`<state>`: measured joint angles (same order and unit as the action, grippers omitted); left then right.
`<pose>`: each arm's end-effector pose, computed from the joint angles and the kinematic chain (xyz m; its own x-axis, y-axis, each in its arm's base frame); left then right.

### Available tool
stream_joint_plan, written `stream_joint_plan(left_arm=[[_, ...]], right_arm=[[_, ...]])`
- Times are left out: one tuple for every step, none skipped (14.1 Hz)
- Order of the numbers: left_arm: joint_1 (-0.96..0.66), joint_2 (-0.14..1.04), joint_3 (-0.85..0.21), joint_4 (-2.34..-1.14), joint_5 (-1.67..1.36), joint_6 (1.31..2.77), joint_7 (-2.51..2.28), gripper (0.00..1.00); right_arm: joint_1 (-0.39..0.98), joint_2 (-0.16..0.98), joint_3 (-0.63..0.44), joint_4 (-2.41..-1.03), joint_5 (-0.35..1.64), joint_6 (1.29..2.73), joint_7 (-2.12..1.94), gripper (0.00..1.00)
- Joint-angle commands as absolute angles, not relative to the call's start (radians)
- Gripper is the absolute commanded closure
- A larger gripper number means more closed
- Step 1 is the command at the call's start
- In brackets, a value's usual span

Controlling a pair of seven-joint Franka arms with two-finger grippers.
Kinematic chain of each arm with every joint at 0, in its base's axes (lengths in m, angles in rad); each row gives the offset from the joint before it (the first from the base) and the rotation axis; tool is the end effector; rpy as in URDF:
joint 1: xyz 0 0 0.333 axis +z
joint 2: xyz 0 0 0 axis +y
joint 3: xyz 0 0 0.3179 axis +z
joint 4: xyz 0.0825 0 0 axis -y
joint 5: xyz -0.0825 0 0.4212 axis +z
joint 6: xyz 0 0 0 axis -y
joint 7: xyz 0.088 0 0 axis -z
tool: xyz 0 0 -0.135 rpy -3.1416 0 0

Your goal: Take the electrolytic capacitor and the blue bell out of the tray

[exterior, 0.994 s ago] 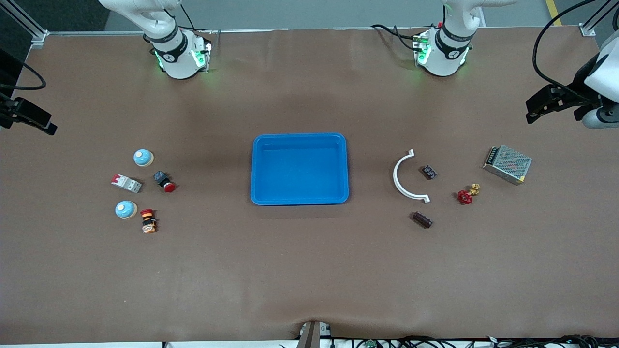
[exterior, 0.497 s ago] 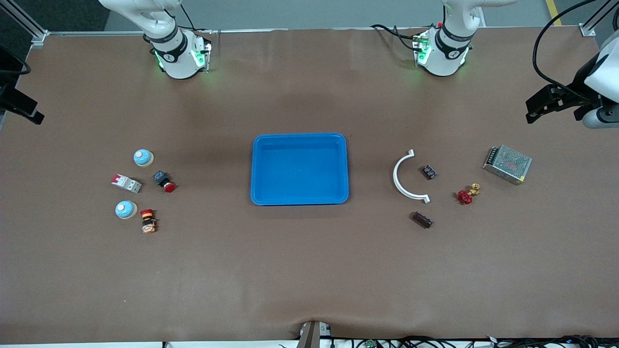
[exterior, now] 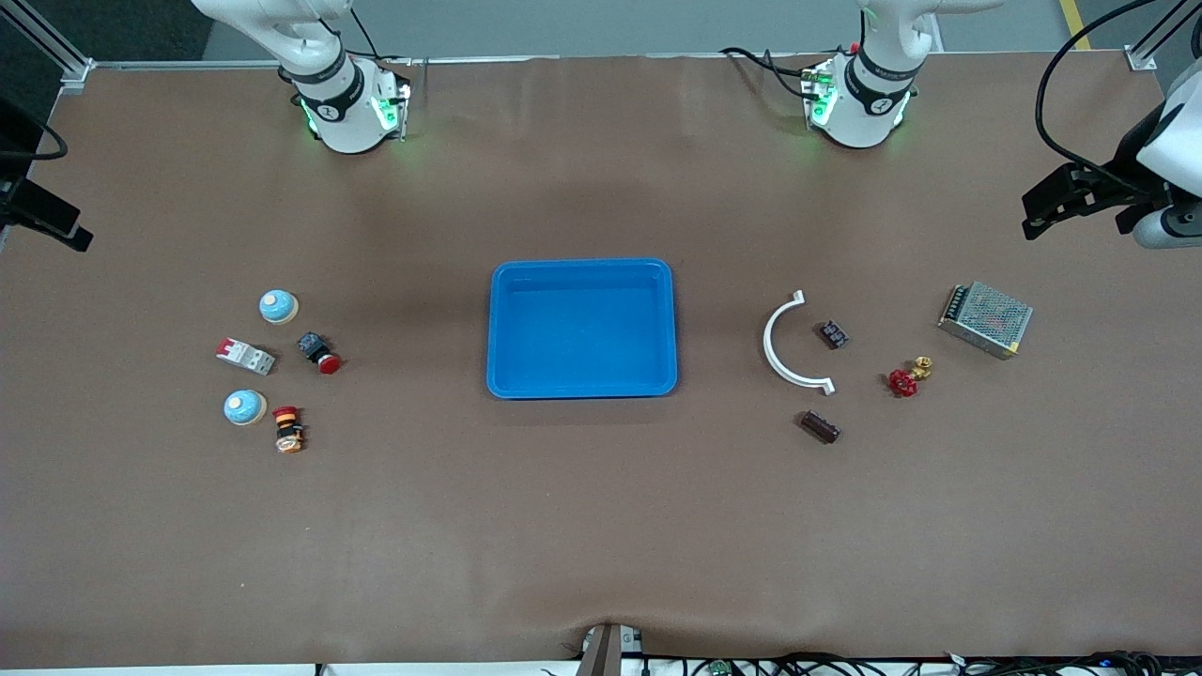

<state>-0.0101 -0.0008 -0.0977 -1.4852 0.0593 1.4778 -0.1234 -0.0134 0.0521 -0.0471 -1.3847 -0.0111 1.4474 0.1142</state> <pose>0.5794 -0.0542 0.6342 0.9998 0.0209 0.0009 0.0209 -0.9980 -0.0595 0.5936 -0.0368 0.6502 0.9845 -0.1751 0.0121 -0.1752 -0.9845 0.0122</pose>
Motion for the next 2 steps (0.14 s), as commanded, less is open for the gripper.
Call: stream_joint_plan(left_arm=[[-0.008, -0.020, -0.097, -1.485, 0.043, 1.462, -0.106, 0.00], [-0.008, -0.020, -0.097, -1.485, 0.043, 1.462, -0.106, 0.00]], right_arm=[[-0.041, 0.075, -0.043, -1.403, 0.055, 1.480, 0.123, 0.00], [-0.046, 0.078, -0.043, -1.411, 0.070, 1.489, 0.127, 0.00]])
